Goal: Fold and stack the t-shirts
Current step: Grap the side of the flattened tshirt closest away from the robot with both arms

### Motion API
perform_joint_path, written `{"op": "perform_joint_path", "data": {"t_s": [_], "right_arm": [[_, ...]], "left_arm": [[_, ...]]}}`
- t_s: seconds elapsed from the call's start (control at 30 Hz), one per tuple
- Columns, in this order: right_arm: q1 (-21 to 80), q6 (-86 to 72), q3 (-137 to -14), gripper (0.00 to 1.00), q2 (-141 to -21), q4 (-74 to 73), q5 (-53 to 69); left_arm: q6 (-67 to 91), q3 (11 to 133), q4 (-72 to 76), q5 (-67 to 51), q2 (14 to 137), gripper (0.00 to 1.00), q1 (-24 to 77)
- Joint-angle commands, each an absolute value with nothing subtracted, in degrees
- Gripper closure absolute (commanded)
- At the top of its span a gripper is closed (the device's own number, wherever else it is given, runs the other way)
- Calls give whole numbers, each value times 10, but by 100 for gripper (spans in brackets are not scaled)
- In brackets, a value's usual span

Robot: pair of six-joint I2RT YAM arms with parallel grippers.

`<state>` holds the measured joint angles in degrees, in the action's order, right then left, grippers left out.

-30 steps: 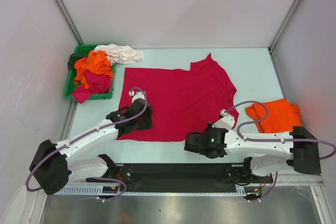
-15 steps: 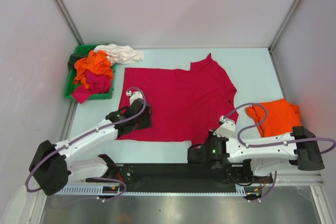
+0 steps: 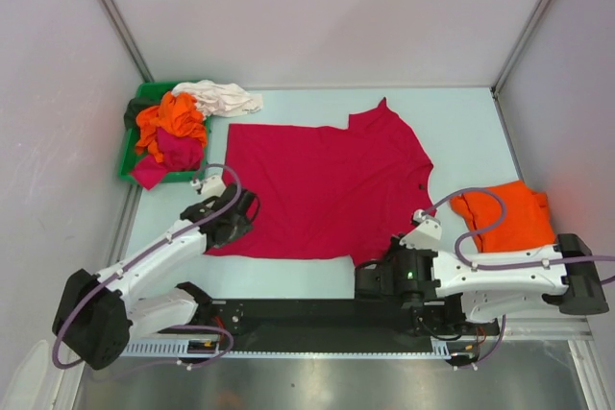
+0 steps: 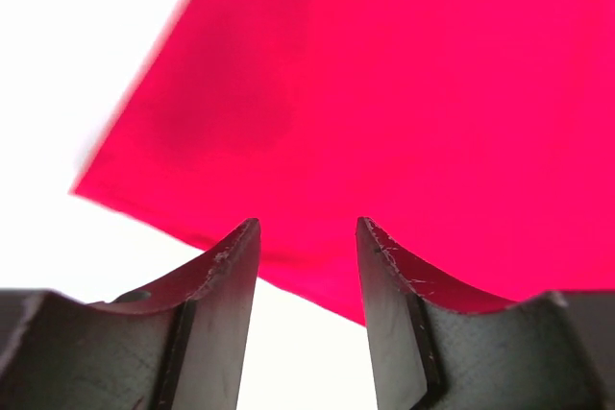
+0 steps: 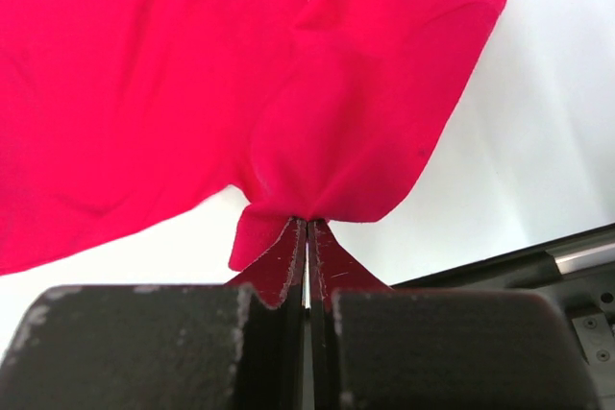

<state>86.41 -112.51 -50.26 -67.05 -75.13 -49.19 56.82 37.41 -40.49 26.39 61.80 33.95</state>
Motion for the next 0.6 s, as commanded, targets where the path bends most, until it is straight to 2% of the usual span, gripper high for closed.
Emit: {"op": "perform_joint_path", "data": {"t_s": [0.0, 0.2, 0.57], "right_arm": [[859, -1187, -488, 100, -635, -837, -539], [853, -1149, -471, 100, -618, -803, -541], [824, -1079, -460, 100, -598, -742, -541]], "left_arm": [[603, 344, -411, 231, 609, 51, 270], [622, 322, -417, 185, 613, 52, 228], [639, 309, -456, 189, 588, 53, 214]]}}
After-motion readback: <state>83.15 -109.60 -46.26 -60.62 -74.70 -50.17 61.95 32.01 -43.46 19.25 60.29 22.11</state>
